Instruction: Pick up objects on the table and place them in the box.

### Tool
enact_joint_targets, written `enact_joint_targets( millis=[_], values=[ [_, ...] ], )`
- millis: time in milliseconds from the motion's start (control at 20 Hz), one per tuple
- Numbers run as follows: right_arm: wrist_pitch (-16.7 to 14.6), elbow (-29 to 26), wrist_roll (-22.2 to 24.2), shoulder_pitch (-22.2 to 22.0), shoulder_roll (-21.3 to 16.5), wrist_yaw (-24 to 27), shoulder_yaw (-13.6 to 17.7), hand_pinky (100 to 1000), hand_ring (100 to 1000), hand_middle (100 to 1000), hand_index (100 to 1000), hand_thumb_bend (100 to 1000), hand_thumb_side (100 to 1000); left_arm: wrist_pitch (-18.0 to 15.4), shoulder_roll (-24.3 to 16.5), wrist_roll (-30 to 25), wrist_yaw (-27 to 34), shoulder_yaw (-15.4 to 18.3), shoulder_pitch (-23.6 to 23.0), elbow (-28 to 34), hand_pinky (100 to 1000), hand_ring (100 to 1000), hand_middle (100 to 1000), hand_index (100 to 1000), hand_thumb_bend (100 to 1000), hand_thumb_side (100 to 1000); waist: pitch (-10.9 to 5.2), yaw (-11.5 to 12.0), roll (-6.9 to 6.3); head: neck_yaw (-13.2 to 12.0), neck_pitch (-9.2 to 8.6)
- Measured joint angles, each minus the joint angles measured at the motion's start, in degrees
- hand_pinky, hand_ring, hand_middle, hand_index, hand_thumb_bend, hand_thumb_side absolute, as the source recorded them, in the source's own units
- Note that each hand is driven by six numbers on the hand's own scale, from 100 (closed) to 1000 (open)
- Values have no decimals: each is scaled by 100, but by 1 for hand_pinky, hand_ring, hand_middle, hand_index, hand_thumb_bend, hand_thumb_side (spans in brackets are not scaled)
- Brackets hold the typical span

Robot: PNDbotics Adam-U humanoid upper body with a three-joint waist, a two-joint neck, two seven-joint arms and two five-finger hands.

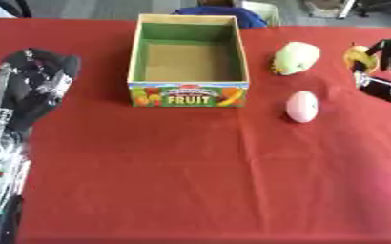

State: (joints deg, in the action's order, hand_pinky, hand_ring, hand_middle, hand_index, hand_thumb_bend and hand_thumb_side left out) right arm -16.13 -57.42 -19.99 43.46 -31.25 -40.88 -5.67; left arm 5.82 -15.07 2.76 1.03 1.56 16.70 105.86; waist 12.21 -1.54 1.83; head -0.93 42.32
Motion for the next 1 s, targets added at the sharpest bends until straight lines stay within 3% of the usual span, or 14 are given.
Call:
enact_joint_targets(
  millis=[300, 550, 1000],
  values=[
    [-157, -327, 312, 537, -2, 173, -206, 601, 672, 233, 378, 100, 100, 2, 0, -8, 1, -4, -2, 0, 593, 520, 515, 561, 501, 358, -4, 20, 7, 9, 4],
    [-364, -340, 553, 977, 241, 88, -382, 607, 674, 241, 385, 100, 100, -1, 6, -39, 18, -35, 0, -1, 593, 520, 515, 561, 501, 358, -18, 105, 31, 49, 3],
    [-738, 205, 896, 1415, 881, -532, -458, 632, 719, 278, 416, 100, 100, -5, 78, -117, 69, -122, 163, 1, 592, 520, 515, 561, 498, 353, 61, 342, -74, 278, -60]
  ],
)
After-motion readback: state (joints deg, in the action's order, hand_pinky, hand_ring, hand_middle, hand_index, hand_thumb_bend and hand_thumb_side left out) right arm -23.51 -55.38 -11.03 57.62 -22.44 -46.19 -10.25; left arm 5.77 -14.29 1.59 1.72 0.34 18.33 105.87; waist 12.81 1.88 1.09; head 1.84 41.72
